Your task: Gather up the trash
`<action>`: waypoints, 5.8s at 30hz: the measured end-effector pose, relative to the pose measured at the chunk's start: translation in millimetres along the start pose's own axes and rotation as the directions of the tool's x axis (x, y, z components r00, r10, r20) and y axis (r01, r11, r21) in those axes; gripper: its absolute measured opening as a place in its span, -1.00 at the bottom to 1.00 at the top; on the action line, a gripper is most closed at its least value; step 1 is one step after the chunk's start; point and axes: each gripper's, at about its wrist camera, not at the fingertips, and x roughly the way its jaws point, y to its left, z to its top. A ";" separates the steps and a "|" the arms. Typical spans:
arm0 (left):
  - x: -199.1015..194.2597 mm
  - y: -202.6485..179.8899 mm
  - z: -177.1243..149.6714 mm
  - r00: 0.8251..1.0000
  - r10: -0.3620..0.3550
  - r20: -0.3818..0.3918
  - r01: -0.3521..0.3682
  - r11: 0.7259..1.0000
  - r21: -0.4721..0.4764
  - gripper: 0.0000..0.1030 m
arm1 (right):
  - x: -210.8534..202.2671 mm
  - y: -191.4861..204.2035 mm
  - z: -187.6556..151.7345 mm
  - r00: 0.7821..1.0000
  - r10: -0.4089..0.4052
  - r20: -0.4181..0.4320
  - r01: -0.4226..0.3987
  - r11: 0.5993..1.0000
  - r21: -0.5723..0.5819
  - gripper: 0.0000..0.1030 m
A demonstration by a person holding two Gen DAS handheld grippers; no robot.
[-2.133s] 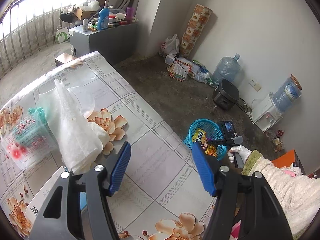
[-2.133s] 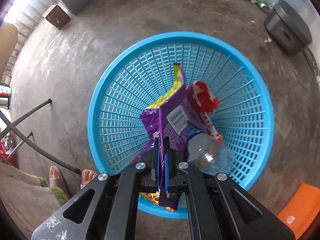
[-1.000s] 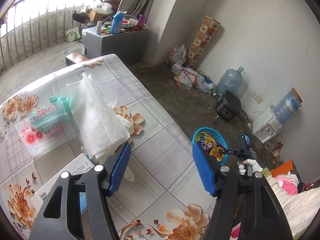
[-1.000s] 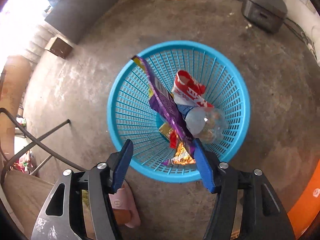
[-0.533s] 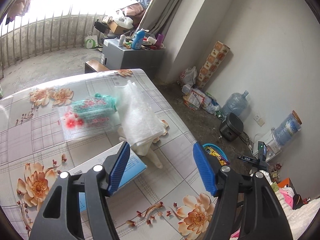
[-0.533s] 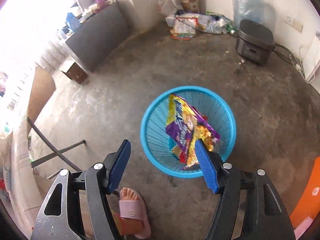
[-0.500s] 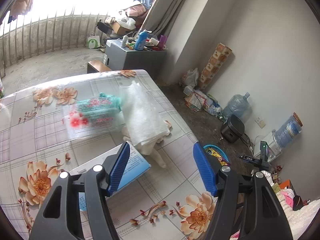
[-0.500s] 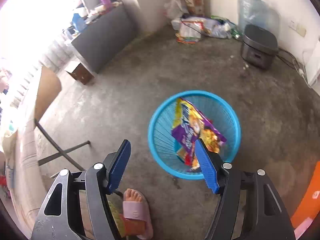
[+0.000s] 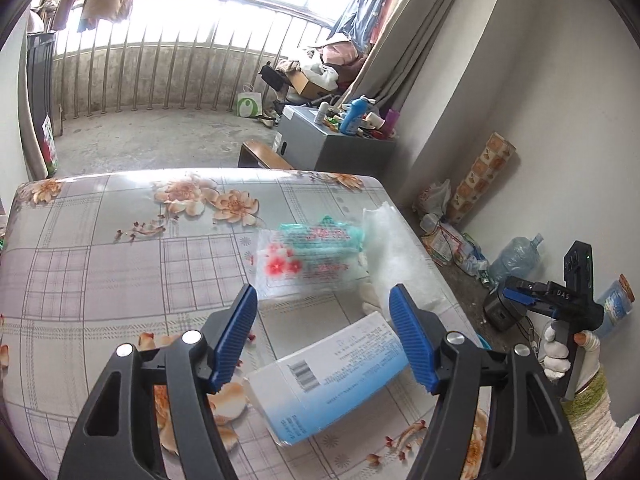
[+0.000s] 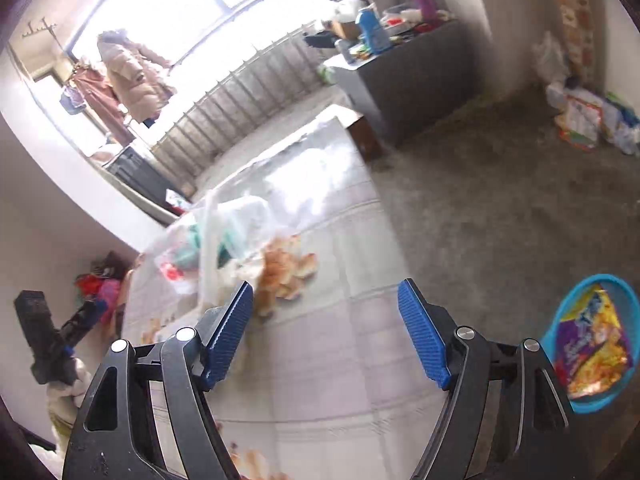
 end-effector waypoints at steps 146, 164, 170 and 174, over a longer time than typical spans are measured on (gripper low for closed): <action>370.9 -145.6 95.9 0.786 -0.262 -0.561 0.168 0.962 -0.215 0.14 | 58.4 -34.3 69.5 0.963 0.238 0.123 -0.254 0.958 0.135 -1.00; 267.4 -176.4 60.4 0.853 0.003 -0.521 0.163 0.948 0.273 -0.85 | -3.4 -22.4 52.0 0.951 0.255 0.172 -0.275 0.956 0.103 -1.00; 237.3 -206.9 57.6 0.885 -0.018 -0.465 0.204 0.913 0.353 -0.85 | -60.2 -51.9 27.4 0.931 0.204 0.302 -0.272 0.941 0.203 -1.00; 236.0 -238.1 46.4 0.876 -0.034 -0.481 0.250 0.884 0.394 -0.85 | -98.1 -75.9 -3.0 0.902 0.145 0.408 -0.276 0.918 0.283 -1.00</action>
